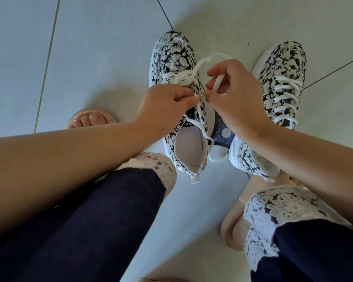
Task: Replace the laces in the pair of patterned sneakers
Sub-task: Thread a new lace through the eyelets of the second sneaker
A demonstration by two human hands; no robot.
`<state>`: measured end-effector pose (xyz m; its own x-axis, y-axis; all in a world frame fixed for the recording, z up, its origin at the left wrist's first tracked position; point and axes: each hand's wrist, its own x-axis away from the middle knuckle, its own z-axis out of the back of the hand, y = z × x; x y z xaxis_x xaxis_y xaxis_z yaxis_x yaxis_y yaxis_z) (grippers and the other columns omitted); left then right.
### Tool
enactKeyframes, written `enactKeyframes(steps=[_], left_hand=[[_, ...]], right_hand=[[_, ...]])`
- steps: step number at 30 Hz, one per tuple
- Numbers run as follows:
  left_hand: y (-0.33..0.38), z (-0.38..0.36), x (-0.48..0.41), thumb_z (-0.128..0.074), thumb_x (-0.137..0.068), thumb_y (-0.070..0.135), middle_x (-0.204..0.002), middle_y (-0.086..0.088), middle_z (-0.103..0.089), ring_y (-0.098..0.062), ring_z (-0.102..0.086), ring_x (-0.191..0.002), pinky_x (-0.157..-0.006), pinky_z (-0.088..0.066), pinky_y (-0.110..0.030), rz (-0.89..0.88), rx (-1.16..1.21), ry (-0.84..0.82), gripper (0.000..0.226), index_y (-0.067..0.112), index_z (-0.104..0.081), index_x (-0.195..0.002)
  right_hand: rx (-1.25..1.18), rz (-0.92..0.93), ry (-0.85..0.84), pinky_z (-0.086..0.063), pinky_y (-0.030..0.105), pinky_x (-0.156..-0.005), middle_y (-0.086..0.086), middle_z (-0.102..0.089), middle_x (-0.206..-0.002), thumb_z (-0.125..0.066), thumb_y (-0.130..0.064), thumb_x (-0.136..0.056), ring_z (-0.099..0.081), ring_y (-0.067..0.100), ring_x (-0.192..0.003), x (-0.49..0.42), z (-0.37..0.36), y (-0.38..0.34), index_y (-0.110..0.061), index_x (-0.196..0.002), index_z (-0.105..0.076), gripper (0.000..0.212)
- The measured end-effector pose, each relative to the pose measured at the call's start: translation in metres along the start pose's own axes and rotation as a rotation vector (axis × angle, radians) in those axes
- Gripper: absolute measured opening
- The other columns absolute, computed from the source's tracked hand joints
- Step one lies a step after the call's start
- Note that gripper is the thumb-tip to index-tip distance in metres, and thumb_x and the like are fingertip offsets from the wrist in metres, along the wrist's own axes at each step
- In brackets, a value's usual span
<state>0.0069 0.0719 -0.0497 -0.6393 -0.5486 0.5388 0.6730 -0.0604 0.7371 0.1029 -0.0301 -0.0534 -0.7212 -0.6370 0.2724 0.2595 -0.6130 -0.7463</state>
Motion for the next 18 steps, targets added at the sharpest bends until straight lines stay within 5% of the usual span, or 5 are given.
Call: enactKeyframes(steps=[7, 12, 18], left_hand=[[-0.001, 0.002, -0.002, -0.064, -0.084, 0.024, -0.079, 0.016, -0.061, -0.001, -0.052, -0.060, -0.071, -0.050, -0.020, 0.023, 0.049, -0.060, 0.021, 0.022, -0.069, -0.104], [-0.004, 0.000, -0.006, -0.066, -0.082, 0.022, -0.049, 0.016, -0.051, -0.002, -0.040, -0.045, -0.051, -0.041, -0.020, -0.006, 0.005, -0.051, 0.011, 0.032, -0.066, -0.077], [0.001, -0.001, -0.012, -0.064, -0.079, 0.017, -0.055, 0.015, -0.049, -0.001, -0.042, -0.049, -0.059, -0.045, -0.024, -0.065, -0.115, 0.054, 0.021, 0.030, -0.059, -0.063]], right_hand=[[0.006, 0.008, -0.020, -0.046, 0.012, -0.070, -0.014, -0.057, -0.080, -0.066, -0.007, -0.079, -0.058, 0.001, -0.076, -0.002, -0.002, -0.002, -0.019, -0.100, -0.055, 0.027], [-0.074, -0.058, 0.021, -0.049, 0.015, -0.075, -0.018, -0.057, -0.079, -0.069, -0.006, -0.078, -0.058, -0.005, -0.074, -0.002, -0.008, -0.002, -0.022, -0.096, -0.053, 0.029], [-0.121, -0.134, 0.001, -0.051, 0.018, -0.076, -0.015, -0.058, -0.088, -0.071, -0.013, -0.078, -0.059, 0.000, -0.076, -0.001, -0.007, -0.001, -0.023, -0.101, -0.054, 0.031]])
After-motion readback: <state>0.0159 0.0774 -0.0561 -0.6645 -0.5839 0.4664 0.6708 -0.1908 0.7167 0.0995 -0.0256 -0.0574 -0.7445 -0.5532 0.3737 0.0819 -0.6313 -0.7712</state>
